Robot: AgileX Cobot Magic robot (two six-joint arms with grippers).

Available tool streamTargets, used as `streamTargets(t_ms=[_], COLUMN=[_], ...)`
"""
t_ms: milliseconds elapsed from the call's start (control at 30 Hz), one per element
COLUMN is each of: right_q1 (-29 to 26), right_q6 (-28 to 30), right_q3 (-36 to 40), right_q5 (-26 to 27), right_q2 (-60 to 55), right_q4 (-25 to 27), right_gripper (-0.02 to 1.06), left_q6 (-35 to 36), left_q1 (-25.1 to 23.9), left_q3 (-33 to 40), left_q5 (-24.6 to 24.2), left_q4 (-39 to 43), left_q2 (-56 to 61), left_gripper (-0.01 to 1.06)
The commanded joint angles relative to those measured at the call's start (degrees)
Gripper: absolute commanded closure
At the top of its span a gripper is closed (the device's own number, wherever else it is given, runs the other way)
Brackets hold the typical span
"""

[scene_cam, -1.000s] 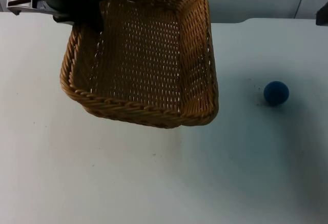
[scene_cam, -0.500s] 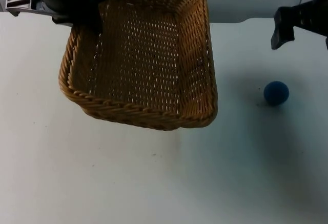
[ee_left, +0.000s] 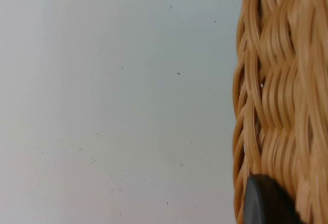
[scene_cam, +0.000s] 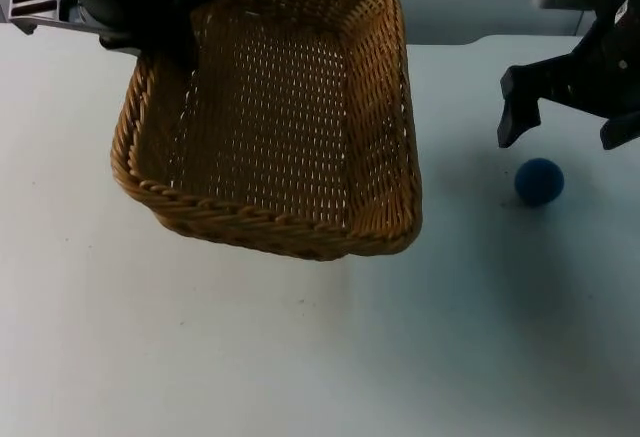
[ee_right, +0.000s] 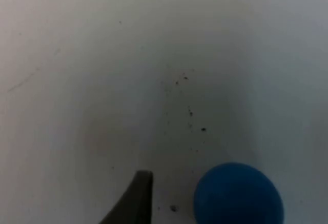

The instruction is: Pick up the basket with the left hand and place the ball into the basket with the right hand.

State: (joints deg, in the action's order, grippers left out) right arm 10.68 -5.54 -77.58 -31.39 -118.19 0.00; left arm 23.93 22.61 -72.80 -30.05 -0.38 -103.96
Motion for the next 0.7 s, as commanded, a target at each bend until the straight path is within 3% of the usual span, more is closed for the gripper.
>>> streamTargets(t_ms=[0, 233, 667], right_q1=[0.49, 0.49, 2.51], right_q6=[1.18, 3.02, 5.54], right_q3=[-1.24, -1.38, -1.38], right_q5=[-1.49, -3.23, -4.73], right_q2=[-0.47, -1.74, -4.60], right_q4=[0.00, 0.00, 0.00], right_gripper=[0.06, 0.11, 0.11], left_q6=[0.61, 0.61, 0.61], left_q1=[0.25, 0.25, 0.25], left_q3=[-0.60, -0.60, -0.60], left_q5=[0.40, 0.28, -0.47], left_q4=[-0.32, 0.05, 0.94], left_q2=[1.05, 1.05, 1.05], left_gripper=[1.05, 1.05, 1.05])
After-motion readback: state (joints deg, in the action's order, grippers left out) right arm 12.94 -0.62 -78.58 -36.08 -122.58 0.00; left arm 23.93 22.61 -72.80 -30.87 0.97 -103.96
